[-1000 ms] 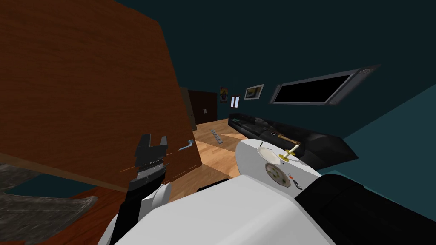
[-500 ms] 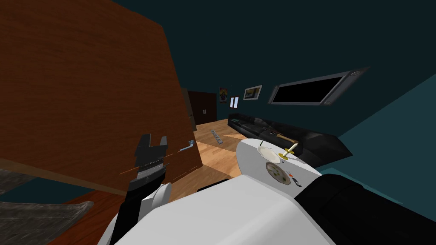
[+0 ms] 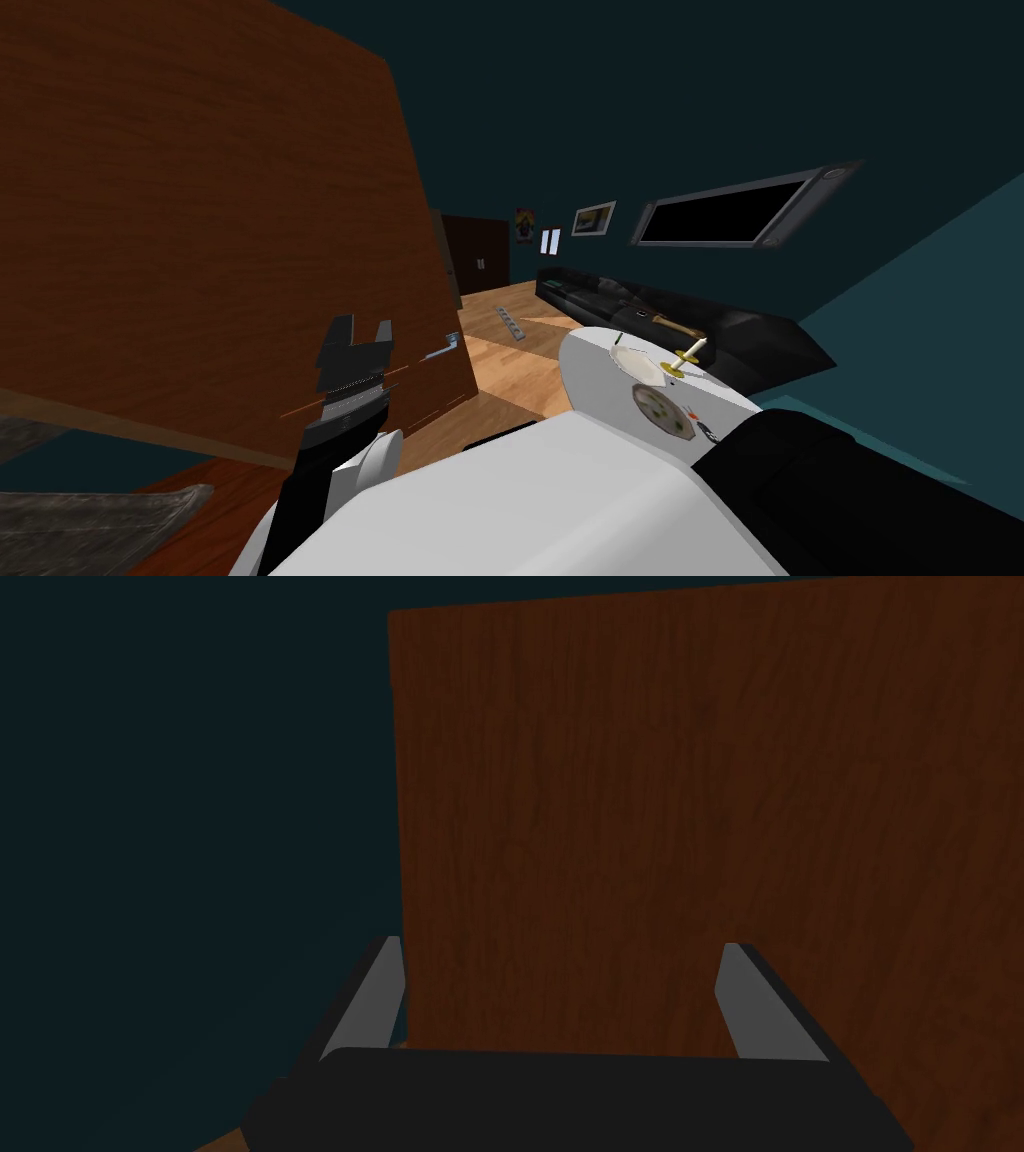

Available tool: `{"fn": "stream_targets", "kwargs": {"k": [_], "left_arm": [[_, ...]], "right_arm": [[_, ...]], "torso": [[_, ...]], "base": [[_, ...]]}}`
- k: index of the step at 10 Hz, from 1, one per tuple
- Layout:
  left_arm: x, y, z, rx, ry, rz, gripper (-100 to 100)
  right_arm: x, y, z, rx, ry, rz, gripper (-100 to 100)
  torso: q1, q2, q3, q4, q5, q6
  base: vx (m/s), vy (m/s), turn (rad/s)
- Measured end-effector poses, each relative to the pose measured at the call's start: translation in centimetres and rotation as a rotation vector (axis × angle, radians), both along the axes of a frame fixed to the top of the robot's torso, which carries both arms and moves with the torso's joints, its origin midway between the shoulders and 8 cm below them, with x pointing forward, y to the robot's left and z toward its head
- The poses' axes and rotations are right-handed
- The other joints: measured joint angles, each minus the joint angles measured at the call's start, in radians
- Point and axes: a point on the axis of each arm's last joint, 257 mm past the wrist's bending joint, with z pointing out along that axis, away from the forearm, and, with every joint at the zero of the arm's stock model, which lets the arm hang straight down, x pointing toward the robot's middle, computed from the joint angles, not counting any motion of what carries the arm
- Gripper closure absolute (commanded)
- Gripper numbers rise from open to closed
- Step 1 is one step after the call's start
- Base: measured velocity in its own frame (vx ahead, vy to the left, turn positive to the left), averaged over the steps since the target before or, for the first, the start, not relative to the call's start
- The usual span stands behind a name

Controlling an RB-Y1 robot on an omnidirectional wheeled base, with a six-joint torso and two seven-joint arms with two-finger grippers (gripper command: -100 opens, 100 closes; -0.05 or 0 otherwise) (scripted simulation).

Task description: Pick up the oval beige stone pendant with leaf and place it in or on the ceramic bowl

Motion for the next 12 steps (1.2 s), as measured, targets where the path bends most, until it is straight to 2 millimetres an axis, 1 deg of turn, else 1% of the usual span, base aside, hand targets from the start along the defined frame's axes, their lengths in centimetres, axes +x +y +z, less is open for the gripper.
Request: {"fn": "stream_targets", "kwargs": {"k": [1,2,4,5,6,7,9,11,12], "left_arm": [[0.0,0.0,0.0,0.0,0.0,0.0,0],[0.0,0.0,0.0,0.0,0.0,0.0,0],[0.0,0.0,0.0,0.0,0.0,0.0,0],[0.0,0.0,0.0,0.0,0.0,0.0,0],[0.0,0.0,0.0,0.0,0.0,0.0,0],[0.0,0.0,0.0,0.0,0.0,0.0,0],[0.0,0.0,0.0,0.0,0.0,0.0,0],[0.0,0.0,0.0,0.0,0.0,0.0,0],[0.0,0.0,0.0,0.0,0.0,0.0,0]], "right_arm": [[0.4,-1.0,0.8,-0.004,-0.012,-0.024,100],[0.2,-1.3,1.7,-0.001,-0.009,-0.026,100],[0.8,-1.3,1.6,-0.002,-0.02,-0.039,100],[0.9,-1.3,1.5,0.0,-0.021,-0.037,100],[0.9,-1.8,2.1,-0.002,-0.022,-0.047,100],[1.1,-2.7,3.1,-0.005,-0.026,-0.065,100],[1.4,-3.5,4.3,-0.005,-0.034,-0.093,100],[2.4,-3.4,4.4,0.007,-0.052,-0.102,100],[2.0,-3.6,4.6,0.004,-0.047,-0.104,100]], "torso": [[-0.001,0.0,0.0,0.0,0.0,0.0],[-0.001,0.002,0.001,0.0,0.0,0.001],[-0.004,0.006,0.003,0.001,-0.002,0.001],[-0.004,0.007,0.004,0.001,-0.002,0.001],[-0.004,0.006,0.003,0.001,-0.001,0.0],[-0.002,0.003,0.002,0.001,0.0,-0.001],[-0.003,0.002,0.001,0.0,0.0,-0.001],[-0.004,0.004,0.002,0.0,-0.002,0.0],[-0.004,0.006,0.003,0.0,-0.001,0.001]], "base": [[0.065,0.033,0.023],[0.024,0.011,-0.011],[-0.005,-0.001,0.0],[0.019,0.013,0.03],[0.063,0.036,0.067],[0.065,0.018,0.04],[0.054,0.001,0.041],[0.01,-0.001,0.006],[-0.005,0.0,-0.013]]}}
